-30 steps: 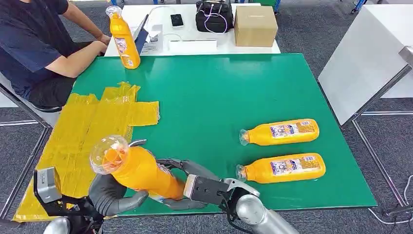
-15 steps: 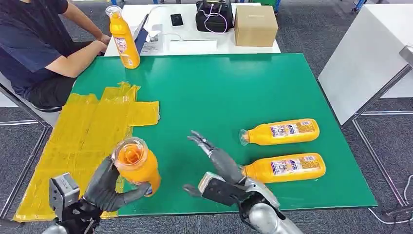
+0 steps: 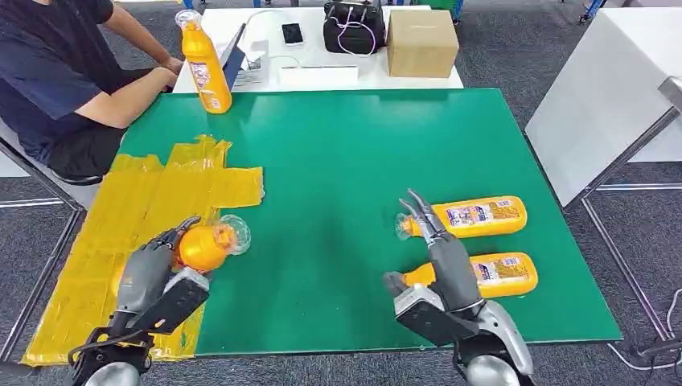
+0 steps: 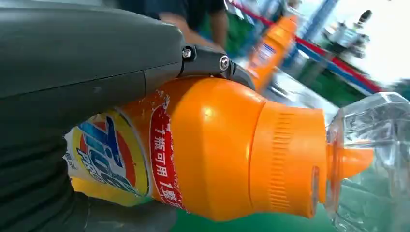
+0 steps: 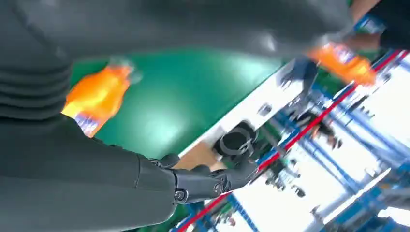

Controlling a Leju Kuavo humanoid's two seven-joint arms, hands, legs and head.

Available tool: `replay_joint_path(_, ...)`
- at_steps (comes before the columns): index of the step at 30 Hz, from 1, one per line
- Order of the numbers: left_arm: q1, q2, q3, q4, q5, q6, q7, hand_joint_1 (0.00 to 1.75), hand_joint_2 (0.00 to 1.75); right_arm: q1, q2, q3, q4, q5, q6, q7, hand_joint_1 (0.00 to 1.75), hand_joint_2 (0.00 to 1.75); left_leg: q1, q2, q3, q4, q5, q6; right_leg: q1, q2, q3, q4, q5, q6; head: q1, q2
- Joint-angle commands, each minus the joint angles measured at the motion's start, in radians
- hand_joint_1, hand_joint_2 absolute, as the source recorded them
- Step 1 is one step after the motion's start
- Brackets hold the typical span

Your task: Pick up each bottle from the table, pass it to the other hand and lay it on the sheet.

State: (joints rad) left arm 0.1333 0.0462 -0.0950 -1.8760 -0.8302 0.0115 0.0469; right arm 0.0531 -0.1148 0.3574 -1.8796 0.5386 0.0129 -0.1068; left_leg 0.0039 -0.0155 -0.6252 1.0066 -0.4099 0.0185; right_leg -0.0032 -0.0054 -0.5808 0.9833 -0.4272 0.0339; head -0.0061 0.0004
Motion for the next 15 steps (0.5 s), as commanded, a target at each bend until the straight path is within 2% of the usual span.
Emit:
replay_joint_path(1,-0.141,0.039,-0.002,0.341,-0.267,-0.002,0.073,1.75,1.75,0.020,-0.045,-0.085,-0.062,0.077,-0.002,-0.002,0.00,0.00,-0.001,-0.002,0.005,-0.002,0.000,-0.001,-0.001,-0.002,0.005,-0.002,-0.001,0.000,0.000,0.000)
replay_joint_path(5,-0.205,0.059,-0.039,0.487,-0.372,-0.025,0.091,1.75,1.75,-0.016,-0.064,-0.057,-0.076,0.075,0.031,0.018,0.00,0.00,0.000,-0.001,0.005,-0.002,0.000,-0.001,0.000,-0.002,0.006,-0.002,-0.001,0.000,0.000,0.000)
replay_joint_path(8,-0.214,0.074,-0.048,0.531,-0.376,-0.080,0.106,1.75,1.75,0.001,-0.091,-0.068,-0.082,0.098,0.013,0.019,0.00,0.00,0.000,-0.001,0.005,-0.001,0.000,-0.001,0.000,-0.002,0.005,-0.001,-0.001,0.000,0.000,0.000)
replay_joint_path(9,-0.214,0.079,-0.050,0.539,-0.382,-0.070,0.103,0.59,1.75,0.007,-0.098,-0.073,-0.078,0.106,-0.003,0.001,0.00,0.00,-0.001,0.000,0.003,-0.001,0.000,0.000,0.000,-0.001,0.003,-0.001,-0.001,0.000,0.000,0.000)
replay_joint_path(12,-0.217,0.079,-0.060,0.514,-0.397,-0.064,0.111,0.59,1.75,-0.004,-0.099,-0.077,-0.093,0.105,-0.004,0.001,0.00,0.00,0.000,0.000,0.005,-0.001,-0.001,-0.001,0.000,-0.001,0.006,-0.001,-0.002,0.000,0.000,0.000)
replay_joint_path(13,-0.211,0.080,-0.059,0.509,-0.404,-0.071,0.119,0.00,1.75,0.012,-0.102,-0.086,-0.092,0.108,-0.007,0.002,0.00,1.75,0.000,0.000,0.002,0.000,0.000,0.000,0.000,0.000,0.003,0.000,-0.001,0.000,0.000,0.000)
replay_joint_path(15,-0.202,0.081,-0.052,0.504,-0.399,-0.081,0.123,0.00,1.75,0.035,-0.116,-0.111,-0.088,0.109,-0.003,0.014,0.00,1.75,0.001,0.000,0.006,0.000,-0.002,-0.001,0.001,-0.001,0.007,-0.001,-0.002,0.000,0.000,0.000)
